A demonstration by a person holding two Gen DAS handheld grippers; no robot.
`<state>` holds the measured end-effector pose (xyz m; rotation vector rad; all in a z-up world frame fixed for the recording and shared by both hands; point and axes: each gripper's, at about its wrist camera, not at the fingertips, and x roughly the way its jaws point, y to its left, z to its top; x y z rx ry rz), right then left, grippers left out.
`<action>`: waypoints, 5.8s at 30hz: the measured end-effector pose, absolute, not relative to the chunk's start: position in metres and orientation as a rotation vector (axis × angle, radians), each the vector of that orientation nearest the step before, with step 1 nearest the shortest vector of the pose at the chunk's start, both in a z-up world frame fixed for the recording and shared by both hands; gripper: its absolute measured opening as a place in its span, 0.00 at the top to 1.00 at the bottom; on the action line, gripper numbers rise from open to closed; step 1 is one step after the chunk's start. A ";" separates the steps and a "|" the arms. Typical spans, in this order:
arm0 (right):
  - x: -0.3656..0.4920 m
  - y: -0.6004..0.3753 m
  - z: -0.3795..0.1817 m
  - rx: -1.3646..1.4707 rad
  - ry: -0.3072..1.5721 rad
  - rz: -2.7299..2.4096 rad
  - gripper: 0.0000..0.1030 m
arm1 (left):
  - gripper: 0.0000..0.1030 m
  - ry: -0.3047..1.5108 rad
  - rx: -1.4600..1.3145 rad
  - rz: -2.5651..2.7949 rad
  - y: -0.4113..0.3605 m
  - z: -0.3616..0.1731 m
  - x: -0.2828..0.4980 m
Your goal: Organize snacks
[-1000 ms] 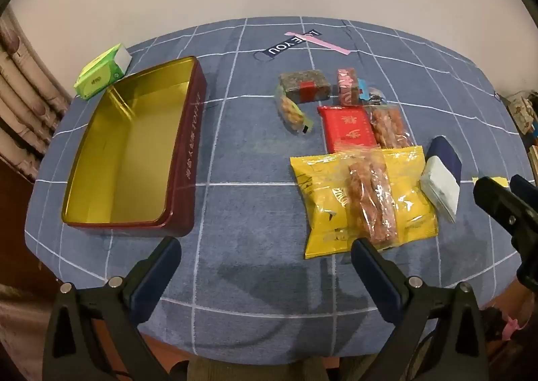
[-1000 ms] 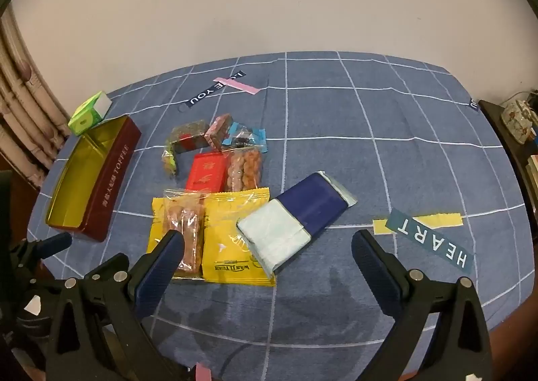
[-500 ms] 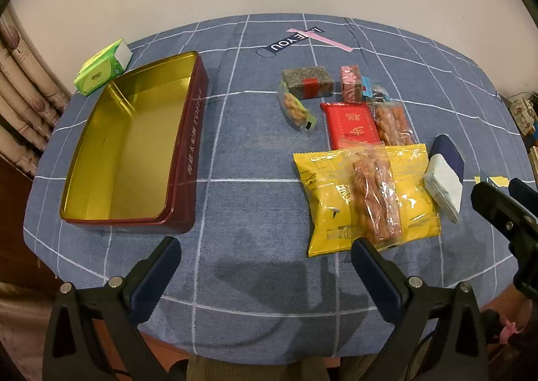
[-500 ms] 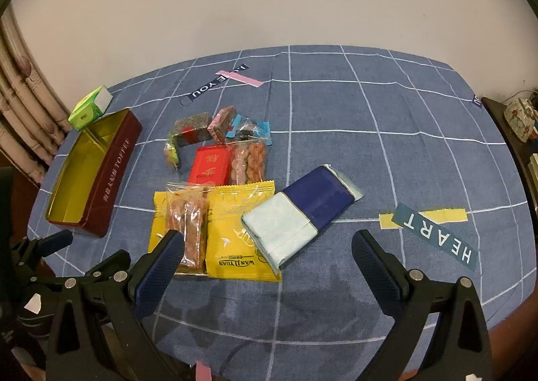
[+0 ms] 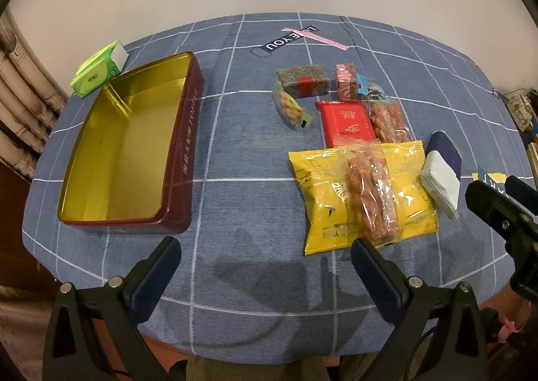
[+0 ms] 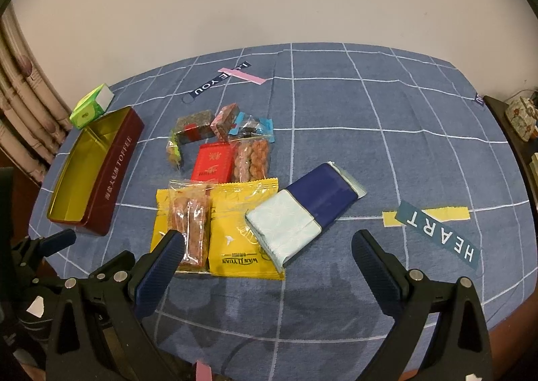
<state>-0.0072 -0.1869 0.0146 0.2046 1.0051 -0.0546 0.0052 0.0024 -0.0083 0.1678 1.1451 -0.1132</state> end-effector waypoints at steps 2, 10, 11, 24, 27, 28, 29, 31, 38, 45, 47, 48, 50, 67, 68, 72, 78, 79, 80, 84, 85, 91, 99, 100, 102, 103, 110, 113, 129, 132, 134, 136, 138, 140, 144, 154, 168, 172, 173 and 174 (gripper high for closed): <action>-0.007 -0.187 0.015 0.205 1.006 -0.054 0.04 | 0.00 1.145 0.168 -0.115 0.002 -0.008 0.005; -0.007 -0.188 0.014 0.211 1.009 -0.055 0.04 | 0.00 1.144 0.171 -0.115 0.001 -0.010 0.005; -0.007 -0.188 0.014 0.212 1.009 -0.056 0.04 | 0.00 1.143 0.172 -0.116 0.001 -0.010 0.004; -0.006 -0.190 0.012 0.222 1.019 -0.058 0.04 | 0.00 1.151 0.170 -0.117 0.001 -0.012 0.004; -0.005 -0.191 0.011 0.226 1.024 -0.060 0.04 | 0.00 1.151 0.169 -0.118 0.001 -0.012 0.005; -0.005 -0.191 0.010 0.227 1.025 -0.061 0.04 | 0.00 1.152 0.170 -0.119 0.001 -0.012 0.005; -0.004 -0.192 0.010 0.228 1.025 -0.062 0.04 | 0.00 1.151 0.170 -0.117 0.001 -0.012 0.005; -0.004 -0.192 0.010 0.229 1.026 -0.061 0.04 | 0.00 1.150 0.168 -0.117 0.001 -0.012 0.005; -0.003 -0.193 0.008 0.233 1.027 -0.061 0.04 | 0.00 1.146 0.163 -0.116 0.002 -0.011 0.007; 0.002 -0.200 0.002 0.285 1.062 -0.069 0.04 | 0.00 1.144 0.159 -0.119 0.005 -0.011 0.008; 0.003 -0.203 0.000 0.292 1.073 -0.079 0.04 | 0.00 1.143 0.160 -0.119 0.004 -0.011 0.009; 0.003 -0.204 -0.001 0.296 1.075 -0.083 0.04 | 0.00 1.143 0.158 -0.121 0.004 -0.011 0.009; 0.004 -0.204 -0.002 0.299 1.079 -0.087 0.04 | 0.00 1.144 0.157 -0.121 0.005 -0.011 0.009; 0.032 -0.238 -0.025 0.466 1.211 -0.201 0.04 | 0.00 1.154 0.119 -0.107 0.017 -0.014 0.013; 0.035 -0.241 -0.027 0.487 1.223 -0.210 0.04 | 0.00 1.154 0.119 -0.107 0.017 -0.014 0.013; 0.045 -0.247 -0.037 0.542 1.255 -0.244 0.04 | 0.00 1.158 0.115 -0.105 0.019 -0.015 0.014; 0.053 -0.248 -0.048 0.602 1.288 -0.274 0.14 | 0.00 1.166 0.107 -0.103 0.022 -0.017 0.016; 0.055 -0.248 -0.050 0.600 1.292 -0.280 0.16 | 0.00 1.167 0.107 -0.103 0.022 -0.018 0.016; 0.057 -0.247 -0.052 0.597 1.298 -0.287 0.20 | 0.00 1.167 0.106 -0.104 0.022 -0.018 0.016; 0.059 -0.248 -0.059 0.621 1.315 -0.284 0.29 | 0.00 1.171 0.099 -0.109 0.023 -0.019 0.017; 0.059 -0.248 -0.060 0.614 1.316 -0.284 0.31 | 0.00 1.171 0.098 -0.109 0.024 -0.019 0.017; 0.062 -0.238 -0.061 0.481 1.325 -0.242 0.42 | 0.00 1.177 0.095 -0.118 0.022 -0.020 0.018; 0.058 -0.225 -0.065 0.182 1.287 -0.118 0.50 | 0.00 1.196 0.045 -0.198 0.010 -0.021 0.018; 0.056 -0.223 -0.065 0.156 1.270 -0.106 0.50 | 0.00 1.203 0.032 -0.213 0.008 -0.021 0.018; 0.053 -0.224 -0.065 0.126 1.245 -0.080 0.50 | 0.00 1.231 0.001 -0.237 0.004 -0.024 0.021; 0.050 -0.226 -0.066 0.127 1.231 -0.066 0.50 | 0.00 1.248 -0.017 -0.249 0.001 -0.025 0.023; 0.032 -0.237 -0.064 0.097 1.142 0.008 0.50 | 0.00 1.287 -0.053 -0.264 -0.019 -0.023 0.035; 0.030 -0.237 -0.064 0.103 1.127 0.024 0.49 | 0.06 1.325 -0.087 -0.263 -0.025 -0.024 0.044; 0.032 -0.234 -0.065 0.102 1.110 0.027 0.47 | 0.34 1.394 -0.069 -0.235 -0.062 -0.039 0.063; 0.032 -0.236 -0.066 0.122 1.110 0.030 0.47 | 0.35 1.391 -0.054 -0.229 -0.066 -0.042 0.065; 0.033 -0.236 -0.066 0.130 1.111 0.030 0.47 | 0.46 1.379 -0.044 -0.232 -0.067 -0.041 0.066; 0.033 -0.236 -0.066 0.131 1.111 0.029 0.47 | 0.53 1.372 -0.044 -0.231 -0.067 -0.041 0.069; 0.033 -0.237 -0.066 0.134 1.111 0.027 0.47 | 0.55 1.371 -0.053 -0.232 -0.064 -0.042 0.070; 0.033 -0.237 -0.065 0.133 1.112 0.025 0.47 | 0.58 1.360 -0.037 -0.233 -0.067 -0.042 0.070; 0.034 -0.238 -0.065 0.137 1.113 0.027 0.47 | 0.65 1.346 -0.015 -0.250 -0.069 -0.039 0.066; 0.034 -0.236 -0.066 0.127 1.113 0.021 0.47 | 0.67 1.334 -0.018 -0.277 -0.068 -0.035 0.064; 0.034 -0.226 -0.069 0.040 1.110 -0.010 0.47 | 0.67 1.296 0.011 -0.296 -0.042 -0.008 0.065; 0.034 -0.226 -0.069 0.036 1.108 -0.011 0.47 | 0.67 1.277 0.012 -0.283 -0.026 0.000 0.067; 0.034 -0.226 -0.069 0.036 1.108 -0.012 0.47 | 0.67 1.271 0.017 -0.280 -0.021 0.003 0.068; 0.034 -0.226 -0.069 0.036 1.107 -0.013 0.47 | 0.67 1.262 0.020 -0.272 -0.015 0.006 0.069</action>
